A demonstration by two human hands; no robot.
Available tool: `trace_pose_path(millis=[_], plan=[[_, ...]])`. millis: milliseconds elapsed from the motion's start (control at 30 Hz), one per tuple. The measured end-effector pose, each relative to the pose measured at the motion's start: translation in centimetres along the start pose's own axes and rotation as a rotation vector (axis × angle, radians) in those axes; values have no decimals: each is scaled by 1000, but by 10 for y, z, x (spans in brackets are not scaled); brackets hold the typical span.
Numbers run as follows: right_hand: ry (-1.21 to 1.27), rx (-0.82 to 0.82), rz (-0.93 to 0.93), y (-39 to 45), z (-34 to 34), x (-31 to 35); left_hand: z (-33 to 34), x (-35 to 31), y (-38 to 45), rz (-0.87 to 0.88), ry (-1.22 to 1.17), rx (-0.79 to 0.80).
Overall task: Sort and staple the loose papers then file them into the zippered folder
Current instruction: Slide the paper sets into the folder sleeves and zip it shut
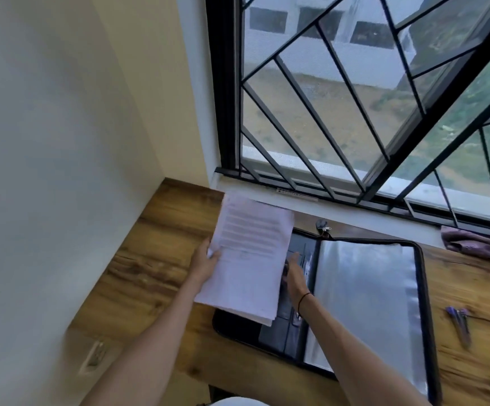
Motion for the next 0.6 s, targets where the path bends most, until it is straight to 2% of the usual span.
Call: trace_pose_path(millis=[33, 167, 233, 400, 600], plan=[[38, -28, 16, 4, -7, -3, 10, 12, -1, -27, 22, 9], [-230, -48, 89, 5, -25, -21, 46, 38, -6, -83, 50, 105], [-239, -45, 160, 3, -29, -37, 59, 45, -8, -107, 123, 134], [-333, -254, 161, 0, -40, -45, 80, 52, -12, -165, 373, 145], [-372, -395, 157, 1, -52, -32, 80, 34, -14, -91, 433, 73]])
Point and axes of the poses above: each hand's wrist, its own y-axis towards the middle knuckle, its own z-axis out of the palm, x = y × z, the point moved 8 cm from there along y, towards the middle knuckle, and after that the axes turned 3 degrees about z, right-handed, at the moved point
